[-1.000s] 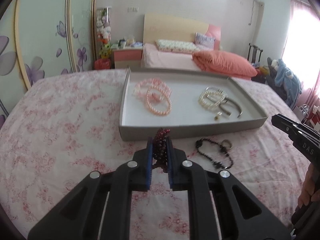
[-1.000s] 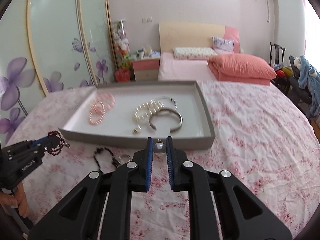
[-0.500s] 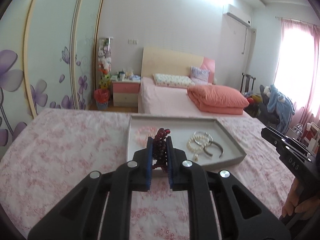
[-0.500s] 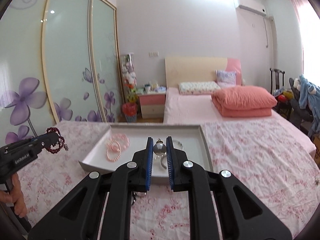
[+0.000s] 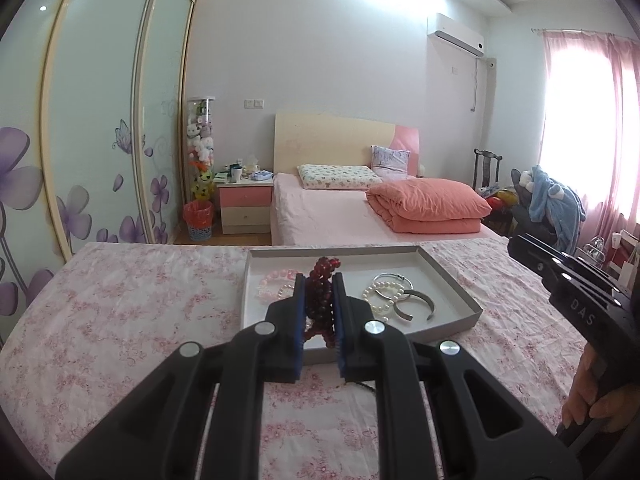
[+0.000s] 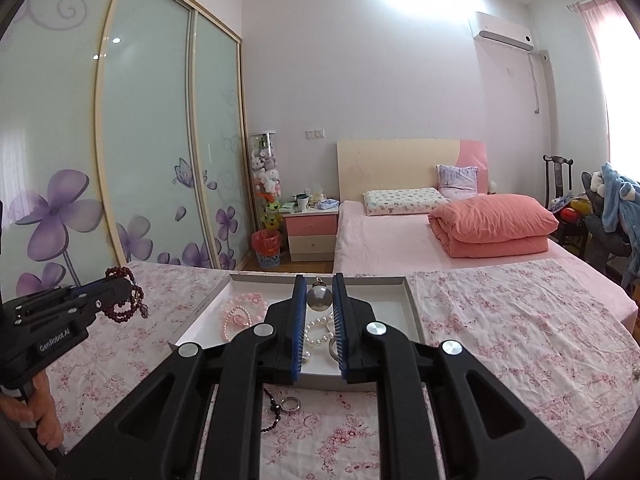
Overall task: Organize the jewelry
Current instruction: 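Carry the red bracelet in the left tool while the right tool carries the pendant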
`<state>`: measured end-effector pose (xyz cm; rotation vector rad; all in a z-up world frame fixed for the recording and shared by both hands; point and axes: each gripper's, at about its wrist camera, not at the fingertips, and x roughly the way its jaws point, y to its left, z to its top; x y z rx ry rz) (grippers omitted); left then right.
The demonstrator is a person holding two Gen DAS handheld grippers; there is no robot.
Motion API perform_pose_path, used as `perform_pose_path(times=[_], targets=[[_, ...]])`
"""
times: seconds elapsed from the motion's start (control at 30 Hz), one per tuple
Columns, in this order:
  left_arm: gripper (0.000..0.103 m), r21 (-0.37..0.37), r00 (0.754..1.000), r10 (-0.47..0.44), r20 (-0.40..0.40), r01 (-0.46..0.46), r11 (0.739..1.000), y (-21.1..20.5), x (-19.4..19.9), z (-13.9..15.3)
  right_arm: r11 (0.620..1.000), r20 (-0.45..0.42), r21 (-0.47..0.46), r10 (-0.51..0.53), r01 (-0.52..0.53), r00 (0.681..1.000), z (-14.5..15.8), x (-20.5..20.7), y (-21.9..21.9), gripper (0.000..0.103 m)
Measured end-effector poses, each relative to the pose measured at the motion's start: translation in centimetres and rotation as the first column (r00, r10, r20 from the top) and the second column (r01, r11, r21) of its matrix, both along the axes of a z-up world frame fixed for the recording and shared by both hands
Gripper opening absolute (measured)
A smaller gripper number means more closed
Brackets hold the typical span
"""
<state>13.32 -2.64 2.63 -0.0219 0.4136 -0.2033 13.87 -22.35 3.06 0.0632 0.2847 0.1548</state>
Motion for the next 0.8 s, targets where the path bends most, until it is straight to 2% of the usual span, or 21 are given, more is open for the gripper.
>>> perform_pose_path(times=[0.33, 0.53, 0.8], targets=[[0.013, 0.013, 1.000, 0.024, -0.018, -0.024, 1.000, -0.5, 2.2, -0.2, 1.000, -0.018, 0.016, -0.015, 0.015, 1.000, 0.0, 1.8, 0.3, 0.014], [0.013, 0.018, 0.998, 0.039, -0.043, -0.038, 0.999, -1.1, 5.3, -0.5, 1.000, -0.051, 0.010, -0.008, 0.008, 0.999, -0.1, 4.2, 1.0, 0.014], [0.013, -0.023, 0.994, 0.036, -0.103, -0.039, 0.999, -1.0, 9.6, -1.3, 1.000, -0.107, 0.023, 0.009, -0.007, 0.994, -0.9, 8.0, 1.7, 0.014]])
